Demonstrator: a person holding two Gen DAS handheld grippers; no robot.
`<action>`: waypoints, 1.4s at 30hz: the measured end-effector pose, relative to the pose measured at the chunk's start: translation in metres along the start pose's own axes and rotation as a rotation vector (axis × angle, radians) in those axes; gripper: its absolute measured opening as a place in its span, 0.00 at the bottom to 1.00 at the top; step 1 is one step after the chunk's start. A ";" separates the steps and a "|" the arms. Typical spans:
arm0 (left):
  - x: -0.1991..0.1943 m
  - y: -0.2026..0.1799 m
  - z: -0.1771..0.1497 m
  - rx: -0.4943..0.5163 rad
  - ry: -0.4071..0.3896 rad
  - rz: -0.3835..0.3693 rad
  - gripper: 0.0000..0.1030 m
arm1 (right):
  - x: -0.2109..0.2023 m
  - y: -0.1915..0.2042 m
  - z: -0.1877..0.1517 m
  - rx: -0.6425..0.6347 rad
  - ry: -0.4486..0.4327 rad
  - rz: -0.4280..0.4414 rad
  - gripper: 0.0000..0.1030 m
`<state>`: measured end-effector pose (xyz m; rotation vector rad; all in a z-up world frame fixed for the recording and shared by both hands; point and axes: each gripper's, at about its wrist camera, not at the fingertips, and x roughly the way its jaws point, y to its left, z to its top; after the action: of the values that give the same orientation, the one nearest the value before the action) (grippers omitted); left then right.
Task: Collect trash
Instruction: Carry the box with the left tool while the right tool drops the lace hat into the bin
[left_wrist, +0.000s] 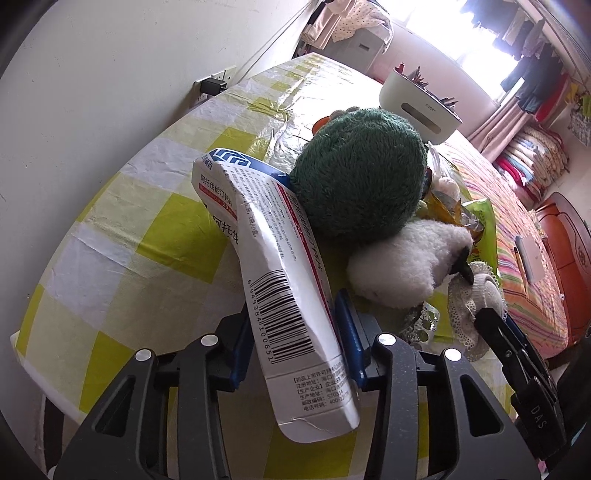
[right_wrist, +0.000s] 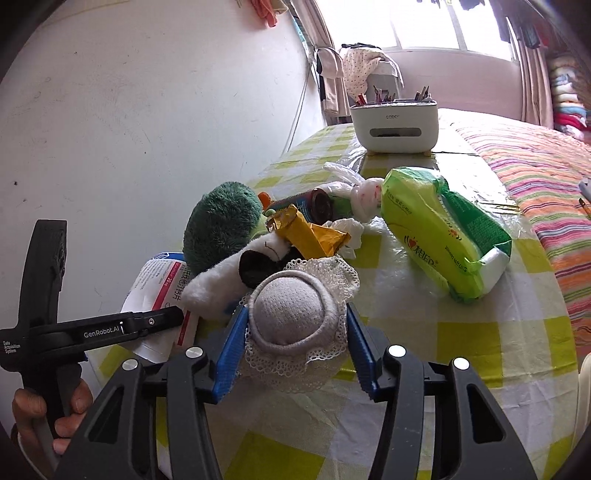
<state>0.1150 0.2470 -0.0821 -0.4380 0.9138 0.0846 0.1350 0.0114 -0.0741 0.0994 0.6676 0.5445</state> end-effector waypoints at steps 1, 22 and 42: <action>-0.002 -0.001 -0.001 0.007 -0.009 0.008 0.39 | -0.005 -0.001 -0.002 -0.007 -0.014 -0.009 0.49; -0.047 -0.090 -0.041 0.264 -0.237 -0.022 0.40 | -0.089 -0.076 -0.006 0.134 -0.244 -0.188 0.49; -0.018 -0.224 -0.102 0.526 -0.128 -0.176 0.40 | -0.182 -0.136 -0.039 0.309 -0.476 -0.562 0.50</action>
<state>0.0847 0.0041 -0.0480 -0.0209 0.7326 -0.2814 0.0535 -0.2009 -0.0377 0.3097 0.2835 -0.1313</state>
